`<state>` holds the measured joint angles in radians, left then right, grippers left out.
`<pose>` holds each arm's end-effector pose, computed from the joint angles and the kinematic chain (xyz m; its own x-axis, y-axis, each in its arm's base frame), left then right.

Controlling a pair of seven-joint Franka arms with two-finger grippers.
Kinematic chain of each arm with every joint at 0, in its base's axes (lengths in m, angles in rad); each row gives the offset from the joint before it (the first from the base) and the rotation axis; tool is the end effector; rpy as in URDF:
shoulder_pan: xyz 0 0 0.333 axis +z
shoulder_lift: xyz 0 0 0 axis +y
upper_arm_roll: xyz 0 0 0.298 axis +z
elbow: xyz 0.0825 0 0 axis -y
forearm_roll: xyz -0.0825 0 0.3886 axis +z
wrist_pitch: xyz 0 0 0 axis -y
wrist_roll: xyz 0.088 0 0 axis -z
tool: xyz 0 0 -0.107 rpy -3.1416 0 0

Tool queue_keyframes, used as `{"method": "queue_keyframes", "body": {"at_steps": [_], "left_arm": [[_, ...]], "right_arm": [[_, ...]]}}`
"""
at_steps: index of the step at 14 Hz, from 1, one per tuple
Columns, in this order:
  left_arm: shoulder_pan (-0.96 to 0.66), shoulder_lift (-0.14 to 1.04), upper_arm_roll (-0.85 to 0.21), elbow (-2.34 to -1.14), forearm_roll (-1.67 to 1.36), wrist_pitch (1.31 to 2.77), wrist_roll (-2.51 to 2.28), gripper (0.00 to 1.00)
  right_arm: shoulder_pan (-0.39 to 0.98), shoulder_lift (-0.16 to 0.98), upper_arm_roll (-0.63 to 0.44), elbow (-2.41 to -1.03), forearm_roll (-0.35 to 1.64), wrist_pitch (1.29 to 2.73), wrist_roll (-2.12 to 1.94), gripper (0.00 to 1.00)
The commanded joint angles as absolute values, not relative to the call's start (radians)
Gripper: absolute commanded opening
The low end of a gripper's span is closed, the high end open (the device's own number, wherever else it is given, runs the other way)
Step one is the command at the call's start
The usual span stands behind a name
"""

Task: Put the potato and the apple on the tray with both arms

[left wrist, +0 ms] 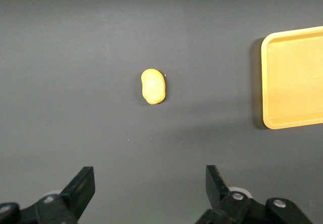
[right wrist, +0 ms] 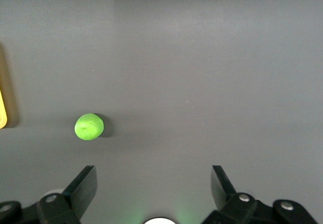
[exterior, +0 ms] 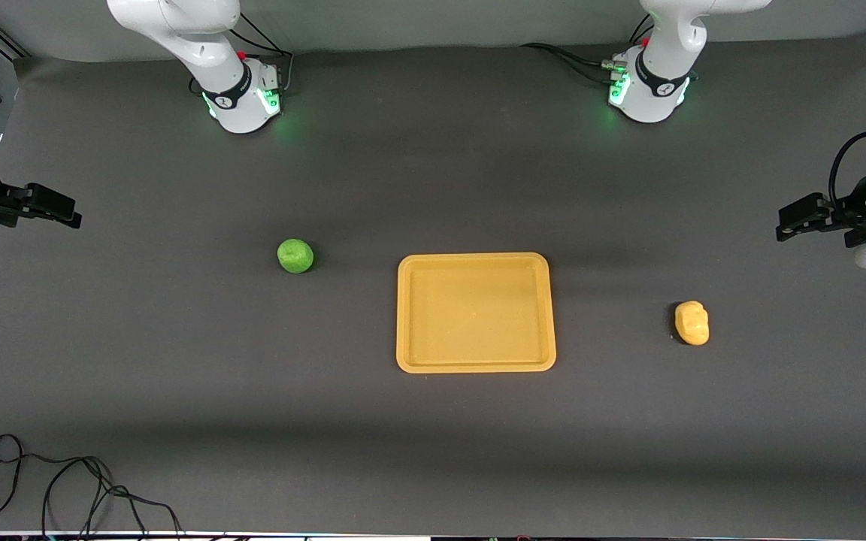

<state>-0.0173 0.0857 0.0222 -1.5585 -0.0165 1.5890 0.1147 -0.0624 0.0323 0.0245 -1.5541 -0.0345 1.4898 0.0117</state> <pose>0.5833 0.0006 0.5650 0.9926 -0.1093 -0.0531 -0.1083 -0.9939 0.0208 0.5586 -0.0253 0.5897 0.9940 -0.0521 -0.0960 -0.0490 -0.9982 0.0348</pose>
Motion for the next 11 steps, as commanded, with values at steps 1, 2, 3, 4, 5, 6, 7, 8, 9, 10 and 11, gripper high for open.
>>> {"method": "queue_keyframes", "body": {"at_steps": [1,2,3,4,5,6,7,8,9,10,11], "left_arm": [[-0.012,0.077,0.025,-1.65,-0.017,1.687,0.127,0.96],[-0.012,0.074,0.025,-1.708,-0.017,1.762,0.127,0.95],[-0.012,0.072,0.025,-1.756,-0.015,1.823,0.127,0.95],[-0.012,0.075,0.026,-1.793,-0.015,1.874,0.127,0.95],[-0.012,0.08,0.026,-1.827,-0.015,1.929,0.127,0.96],[-0.012,0.08,0.026,-1.874,-0.014,1.987,0.129,0.96],[-0.011,0.084,0.026,-1.922,-0.012,2.053,0.129,0.96],[-0.012,0.1,0.026,-1.962,-0.012,2.115,0.13,0.96],[-0.012,0.124,0.026,-1.982,-0.012,2.152,0.132,0.96],[-0.014,0.147,0.026,-1.993,-0.012,2.178,0.132,0.96],[-0.021,0.182,0.026,-1.996,-0.012,2.198,0.132,0.96]], "right_arm": [[-0.055,0.034,0.017,-1.546,-0.018,1.479,-0.006,1.0],[-0.055,0.035,0.017,-1.545,-0.015,1.479,-0.006,1.0],[-0.055,0.035,0.015,-1.545,-0.011,1.479,-0.006,1.0],[-0.055,0.035,0.017,-1.546,-0.011,1.479,-0.008,1.0],[-0.057,0.035,0.015,-1.549,-0.008,1.479,-0.008,1.0],[-0.057,0.034,0.015,-1.546,-0.006,1.479,-0.009,1.0],[-0.057,0.031,0.015,-1.546,-0.006,1.479,-0.009,1.0],[-0.057,0.031,0.014,-1.546,-0.006,1.479,-0.011,1.0],[-0.055,0.029,0.015,-1.548,-0.006,1.479,-0.012,1.0],[-0.055,0.026,0.015,-1.549,0.003,1.48,-0.029,1.0],[-0.055,0.025,0.015,-1.549,0.008,1.48,-0.038,1.0]]}}
